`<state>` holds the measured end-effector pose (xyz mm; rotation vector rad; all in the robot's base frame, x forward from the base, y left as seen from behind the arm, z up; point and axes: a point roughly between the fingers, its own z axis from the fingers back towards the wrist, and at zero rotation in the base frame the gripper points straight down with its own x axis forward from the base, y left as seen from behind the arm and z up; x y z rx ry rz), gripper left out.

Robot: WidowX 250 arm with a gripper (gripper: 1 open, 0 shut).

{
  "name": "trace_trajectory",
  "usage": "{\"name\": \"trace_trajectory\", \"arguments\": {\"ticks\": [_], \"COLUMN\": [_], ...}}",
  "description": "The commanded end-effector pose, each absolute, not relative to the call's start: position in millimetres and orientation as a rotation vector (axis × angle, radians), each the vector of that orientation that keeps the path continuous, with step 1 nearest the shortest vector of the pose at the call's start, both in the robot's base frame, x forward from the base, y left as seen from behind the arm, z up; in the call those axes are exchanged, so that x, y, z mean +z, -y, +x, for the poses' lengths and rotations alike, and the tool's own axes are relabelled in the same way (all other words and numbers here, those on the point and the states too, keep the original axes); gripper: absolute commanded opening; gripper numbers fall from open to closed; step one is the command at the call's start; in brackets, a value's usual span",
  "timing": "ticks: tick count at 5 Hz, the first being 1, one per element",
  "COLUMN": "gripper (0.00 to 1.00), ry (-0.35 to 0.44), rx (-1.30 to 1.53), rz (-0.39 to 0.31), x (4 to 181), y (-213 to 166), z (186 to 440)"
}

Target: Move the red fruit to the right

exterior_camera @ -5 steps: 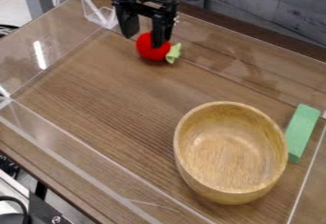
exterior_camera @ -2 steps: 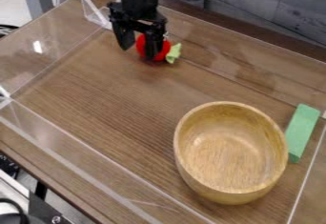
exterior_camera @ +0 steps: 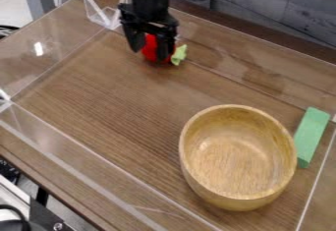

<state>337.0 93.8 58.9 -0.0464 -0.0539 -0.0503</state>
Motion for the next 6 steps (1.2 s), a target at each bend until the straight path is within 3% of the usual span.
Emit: {"name": "trace_trajectory", "arguments": {"ticks": [1,3,5,6], "gripper": [1.00,1.00,1.00,1.00], "ry": [0.132,0.141,0.157,0.166], "rx": [-0.044,-0.067,-0.134,-0.113], "rz": [-0.020,-0.018,-0.041,-0.049], "x": [78.0,88.2,87.9,90.5], "y": [-95.4,-112.4,-107.2,-99.3], "z": [360.3,357.1,355.7,343.3]}}
